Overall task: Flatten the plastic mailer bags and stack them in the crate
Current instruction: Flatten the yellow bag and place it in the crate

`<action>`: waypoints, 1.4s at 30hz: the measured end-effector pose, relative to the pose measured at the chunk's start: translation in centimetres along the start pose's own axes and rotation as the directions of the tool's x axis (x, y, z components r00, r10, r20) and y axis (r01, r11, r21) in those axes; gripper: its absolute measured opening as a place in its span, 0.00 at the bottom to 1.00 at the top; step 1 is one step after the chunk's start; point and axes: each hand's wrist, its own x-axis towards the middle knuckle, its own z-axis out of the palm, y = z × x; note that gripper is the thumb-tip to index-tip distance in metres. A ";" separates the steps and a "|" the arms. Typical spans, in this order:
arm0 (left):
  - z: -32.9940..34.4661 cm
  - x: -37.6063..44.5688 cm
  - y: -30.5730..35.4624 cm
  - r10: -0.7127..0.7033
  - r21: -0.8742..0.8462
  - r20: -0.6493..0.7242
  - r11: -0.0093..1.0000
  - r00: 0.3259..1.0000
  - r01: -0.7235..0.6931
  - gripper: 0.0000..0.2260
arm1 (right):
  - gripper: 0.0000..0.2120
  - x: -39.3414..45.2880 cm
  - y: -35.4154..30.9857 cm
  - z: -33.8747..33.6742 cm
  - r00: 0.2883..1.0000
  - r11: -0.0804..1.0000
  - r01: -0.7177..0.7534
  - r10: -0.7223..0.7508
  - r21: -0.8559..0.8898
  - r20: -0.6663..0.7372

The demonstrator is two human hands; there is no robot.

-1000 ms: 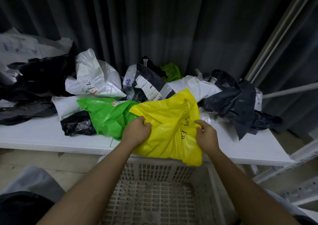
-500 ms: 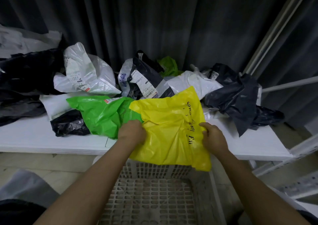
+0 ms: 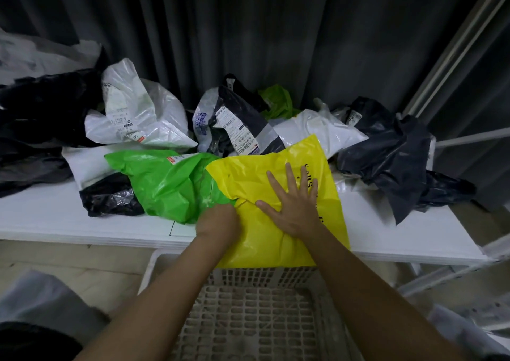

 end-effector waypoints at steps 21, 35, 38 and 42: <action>1.1 0.4 0.0 0.015 0.026 0.028 1.000 1.000 -0.016 0.12 | 0.44 1.2 0.3 2.6 0.997 0.999 -0.038 0.039 -0.018 0.073; 1.5 0.7 0.2 -0.001 0.056 0.023 0.998 1.000 0.000 0.12 | 0.41 1.2 0.3 3.1 0.992 0.998 -0.056 0.056 -0.006 0.115; 1.7 0.9 0.1 -0.006 0.054 0.017 0.999 1.000 0.005 0.13 | 0.41 1.3 0.4 3.3 0.991 0.998 -0.057 0.057 0.001 0.125; 1.8 1.1 0.1 -0.015 0.046 0.015 0.999 1.000 0.014 0.13 | 0.41 1.4 0.5 3.5 0.987 0.998 -0.066 0.064 0.009 0.150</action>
